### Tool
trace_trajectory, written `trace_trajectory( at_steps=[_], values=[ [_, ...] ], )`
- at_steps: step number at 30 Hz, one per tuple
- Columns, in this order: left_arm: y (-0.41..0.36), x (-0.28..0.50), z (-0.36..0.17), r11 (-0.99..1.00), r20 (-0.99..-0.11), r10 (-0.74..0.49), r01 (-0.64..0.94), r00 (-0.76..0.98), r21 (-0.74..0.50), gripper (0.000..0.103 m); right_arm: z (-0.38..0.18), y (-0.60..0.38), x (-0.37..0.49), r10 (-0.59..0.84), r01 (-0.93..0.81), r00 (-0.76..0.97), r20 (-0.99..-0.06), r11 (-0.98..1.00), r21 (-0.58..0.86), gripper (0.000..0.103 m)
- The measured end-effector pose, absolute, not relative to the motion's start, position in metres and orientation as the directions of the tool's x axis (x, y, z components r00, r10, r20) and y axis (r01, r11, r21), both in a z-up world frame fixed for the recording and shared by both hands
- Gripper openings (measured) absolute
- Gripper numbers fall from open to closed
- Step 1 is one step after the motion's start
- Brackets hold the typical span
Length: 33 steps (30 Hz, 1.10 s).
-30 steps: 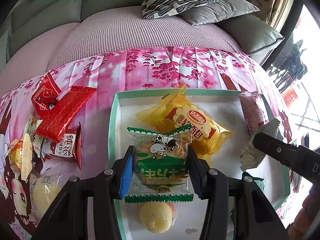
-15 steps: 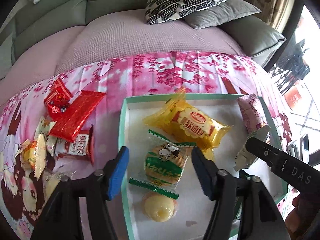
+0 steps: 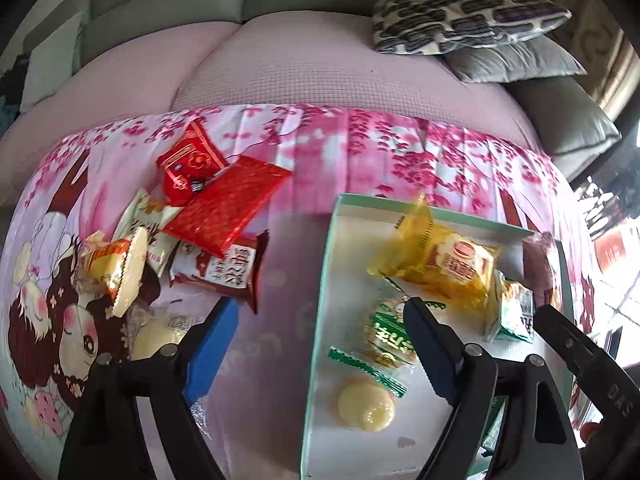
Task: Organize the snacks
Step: 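Open the left tool over the tray while the right tool opens to drop the box, then withdraw both open tools from the tray toward the snack pile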
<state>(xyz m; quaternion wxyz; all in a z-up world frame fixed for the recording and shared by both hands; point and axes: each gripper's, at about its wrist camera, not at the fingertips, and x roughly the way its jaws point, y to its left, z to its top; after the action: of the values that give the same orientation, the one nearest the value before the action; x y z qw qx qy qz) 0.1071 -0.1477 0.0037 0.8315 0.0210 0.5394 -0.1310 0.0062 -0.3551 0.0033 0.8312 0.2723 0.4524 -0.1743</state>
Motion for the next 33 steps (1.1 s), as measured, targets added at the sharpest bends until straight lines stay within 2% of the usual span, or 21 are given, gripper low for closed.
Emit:
trace_trajectory(
  at_steps=[5, 9, 12, 14, 28, 33],
  values=[
    [-0.137, 0.111, 0.003, 0.977, -0.901, -0.175, 0.183, 0.396, -0.109, 0.093, 0.009, -0.350, 0.007, -0.062, 0.519, 0.547, -0.835, 0.807, 0.280, 0.092],
    [-0.134, 0.113, 0.001, 0.979, -0.902, -0.174, 0.165, 0.395, -0.117, 0.094, 0.007, -0.353, 0.007, -0.070, 0.531, 0.537, -0.841, 0.802, 0.272, 0.093],
    [-0.132, 0.113, 0.001, 0.983, -0.901, -0.162, 0.150, 0.402, -0.110, 0.103, 0.005, -0.354, 0.006, -0.084, 0.538, 0.529, -0.844, 0.803, 0.257, 0.094],
    [-0.130, 0.114, 0.001, 0.984, -0.899, -0.157, 0.143, 0.408, -0.107, 0.103, 0.005, -0.354, 0.007, -0.089, 0.533, 0.529, -0.844, 0.808, 0.249, 0.103],
    [-0.113, 0.112, 0.013, 0.991, -0.893, -0.120, 0.104, 0.434, -0.083, 0.103, 0.005, -0.348, 0.010, -0.079, 0.508, 0.535, -0.841, 0.825, 0.246, 0.103],
    [-0.110, 0.107, 0.022, 0.995, -0.883, -0.070, 0.096, 0.464, -0.029, 0.103, 0.006, -0.342, 0.011, -0.075, 0.496, 0.524, -0.848, 0.837, 0.233, 0.103]
  ],
)
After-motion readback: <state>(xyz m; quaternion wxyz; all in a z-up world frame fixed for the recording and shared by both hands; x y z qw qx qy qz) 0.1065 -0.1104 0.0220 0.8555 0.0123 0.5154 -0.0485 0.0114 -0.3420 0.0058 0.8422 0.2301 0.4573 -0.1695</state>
